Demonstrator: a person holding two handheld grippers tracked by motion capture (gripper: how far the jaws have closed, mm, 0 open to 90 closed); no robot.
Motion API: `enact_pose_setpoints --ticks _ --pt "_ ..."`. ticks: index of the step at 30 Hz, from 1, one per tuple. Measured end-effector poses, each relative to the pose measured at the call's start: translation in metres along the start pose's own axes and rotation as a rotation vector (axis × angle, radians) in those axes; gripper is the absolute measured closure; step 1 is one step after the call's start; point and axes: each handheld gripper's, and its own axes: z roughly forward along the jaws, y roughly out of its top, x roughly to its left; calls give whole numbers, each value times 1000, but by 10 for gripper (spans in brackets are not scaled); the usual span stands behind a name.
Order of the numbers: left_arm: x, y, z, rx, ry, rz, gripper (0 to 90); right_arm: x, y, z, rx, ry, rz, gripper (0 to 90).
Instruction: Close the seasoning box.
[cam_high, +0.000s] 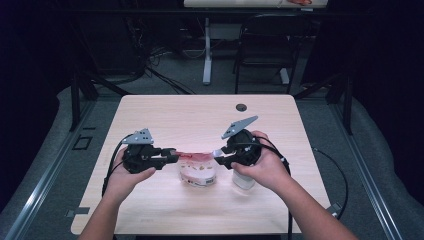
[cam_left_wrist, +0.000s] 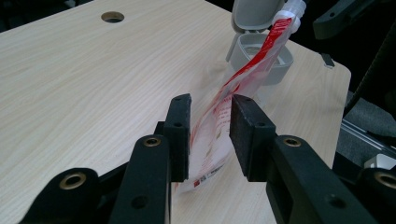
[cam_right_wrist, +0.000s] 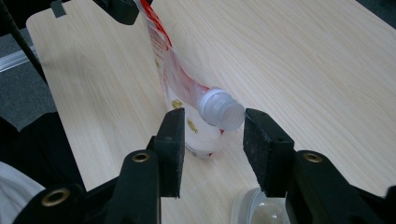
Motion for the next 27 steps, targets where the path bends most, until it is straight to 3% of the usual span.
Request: enact_pose_setpoints --ticks 10,27 --pt "0 2 -11 -16 18 0 665 1 17 -6 8 -2 -33 589" --pt "8 -1 -23 -14 50 -4 653 10 42 11 52 21 -100 588"
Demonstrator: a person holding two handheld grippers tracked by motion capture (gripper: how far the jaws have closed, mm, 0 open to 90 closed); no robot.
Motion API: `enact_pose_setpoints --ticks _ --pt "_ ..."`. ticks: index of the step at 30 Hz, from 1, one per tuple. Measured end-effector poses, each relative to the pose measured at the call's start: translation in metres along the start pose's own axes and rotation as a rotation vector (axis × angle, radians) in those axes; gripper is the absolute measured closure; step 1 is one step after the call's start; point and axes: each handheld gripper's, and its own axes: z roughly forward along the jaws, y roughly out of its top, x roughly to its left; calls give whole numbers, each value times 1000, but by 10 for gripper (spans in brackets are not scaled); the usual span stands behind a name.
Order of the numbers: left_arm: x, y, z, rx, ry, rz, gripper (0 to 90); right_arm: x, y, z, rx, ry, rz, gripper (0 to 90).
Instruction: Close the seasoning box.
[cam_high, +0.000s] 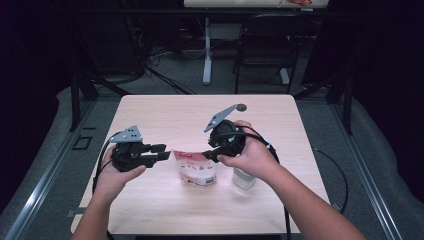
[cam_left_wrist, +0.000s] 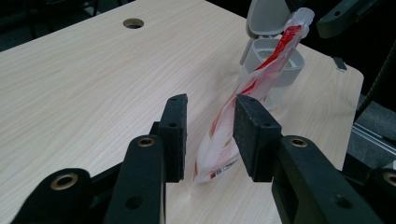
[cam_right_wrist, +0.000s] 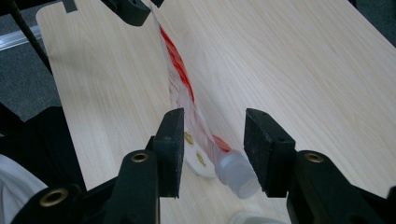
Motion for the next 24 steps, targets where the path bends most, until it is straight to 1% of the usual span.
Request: enact_pose_setpoints --ticks 4,8,11,13,17,18,21,24 --pt "2 -1 -2 3 14 -5 654 2 6 5 2 7 -13 589" --pt "1 -1 -4 -9 13 -5 654 7 12 10 8 17 -33 591" --pt "2 -1 -6 -9 15 -2 654 9 16 15 21 29 -50 592" --pt "2 -1 -7 -9 15 -5 655 11 19 18 21 30 -54 593" --pt "4 -1 -7 -11 18 -6 655 15 24 23 39 35 -75 594" --pt "4 -2 -7 -11 19 -8 655 16 25 24 31 38 -71 595" --pt "5 -2 -8 -10 19 -11 655 17 29 27 41 45 -87 597" --pt "5 -2 -9 -11 22 -12 655 19 32 31 43 46 -90 600"
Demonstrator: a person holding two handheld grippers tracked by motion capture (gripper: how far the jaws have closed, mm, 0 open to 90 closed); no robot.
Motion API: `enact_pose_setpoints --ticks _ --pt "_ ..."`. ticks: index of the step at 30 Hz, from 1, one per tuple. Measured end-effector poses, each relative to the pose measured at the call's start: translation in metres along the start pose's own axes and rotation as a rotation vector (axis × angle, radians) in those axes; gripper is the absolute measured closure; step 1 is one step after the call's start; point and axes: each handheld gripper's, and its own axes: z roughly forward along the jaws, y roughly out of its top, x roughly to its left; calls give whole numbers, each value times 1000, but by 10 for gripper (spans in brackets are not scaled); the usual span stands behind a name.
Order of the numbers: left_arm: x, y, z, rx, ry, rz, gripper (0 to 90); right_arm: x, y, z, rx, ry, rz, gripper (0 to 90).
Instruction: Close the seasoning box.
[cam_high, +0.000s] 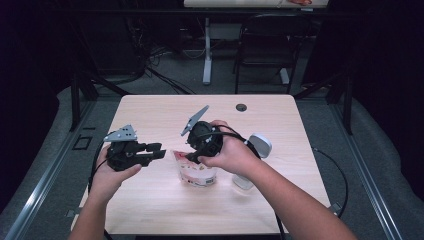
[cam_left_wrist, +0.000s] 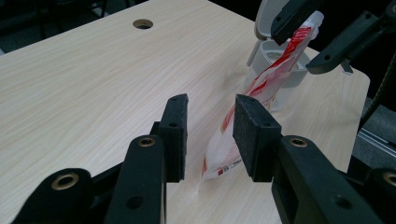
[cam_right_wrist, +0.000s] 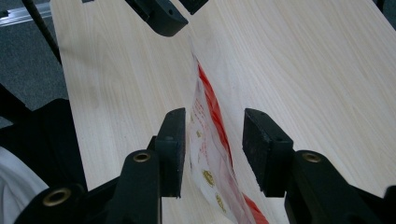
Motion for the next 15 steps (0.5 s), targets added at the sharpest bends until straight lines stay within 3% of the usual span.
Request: enact_pose_setpoints --ticks 15 --pt "3 -2 0 1 2 -9 655 3 10 19 26 15 -25 635"
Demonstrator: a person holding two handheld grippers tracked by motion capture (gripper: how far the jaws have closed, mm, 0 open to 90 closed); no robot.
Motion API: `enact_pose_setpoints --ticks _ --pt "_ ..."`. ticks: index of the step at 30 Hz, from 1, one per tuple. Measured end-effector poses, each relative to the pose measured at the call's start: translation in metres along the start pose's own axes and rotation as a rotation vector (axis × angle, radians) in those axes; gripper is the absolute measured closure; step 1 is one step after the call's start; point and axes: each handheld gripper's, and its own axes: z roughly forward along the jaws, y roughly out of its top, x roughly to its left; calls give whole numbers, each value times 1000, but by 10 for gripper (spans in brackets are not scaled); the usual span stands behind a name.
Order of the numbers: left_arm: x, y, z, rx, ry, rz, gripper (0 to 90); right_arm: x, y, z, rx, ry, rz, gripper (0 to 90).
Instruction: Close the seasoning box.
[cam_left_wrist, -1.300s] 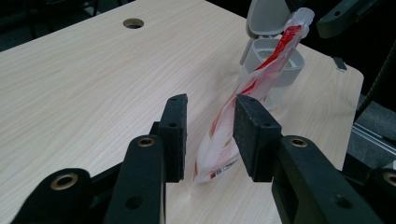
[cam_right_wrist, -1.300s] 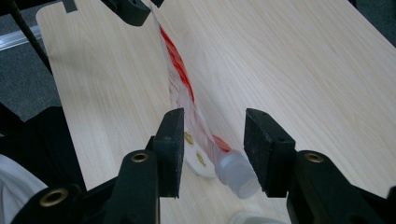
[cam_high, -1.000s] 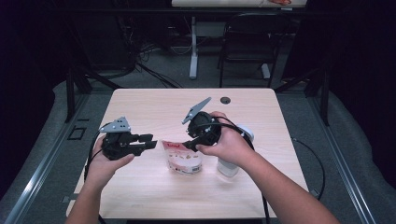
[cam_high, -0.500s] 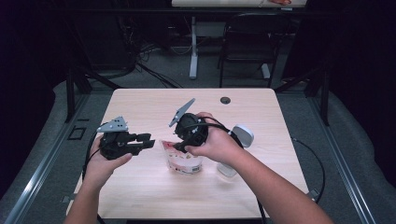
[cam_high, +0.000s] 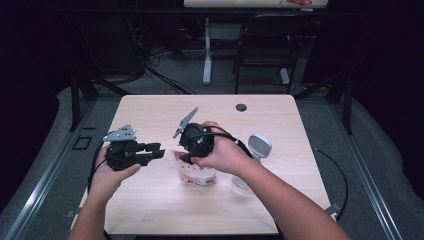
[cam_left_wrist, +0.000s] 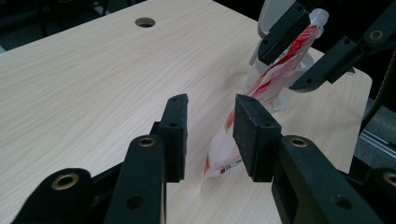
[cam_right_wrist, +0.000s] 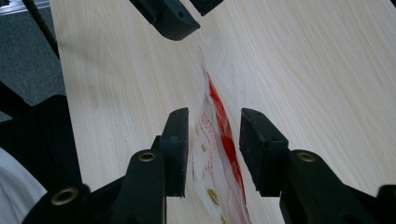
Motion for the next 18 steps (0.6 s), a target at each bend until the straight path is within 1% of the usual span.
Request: enact_pose_setpoints --ticks 12,18 --pt "1 -1 0 2 0 -5 655 -1 4 14 32 -4 -12 677" --pt "2 -1 1 7 -3 -5 655 -1 5 18 51 -6 -18 702"
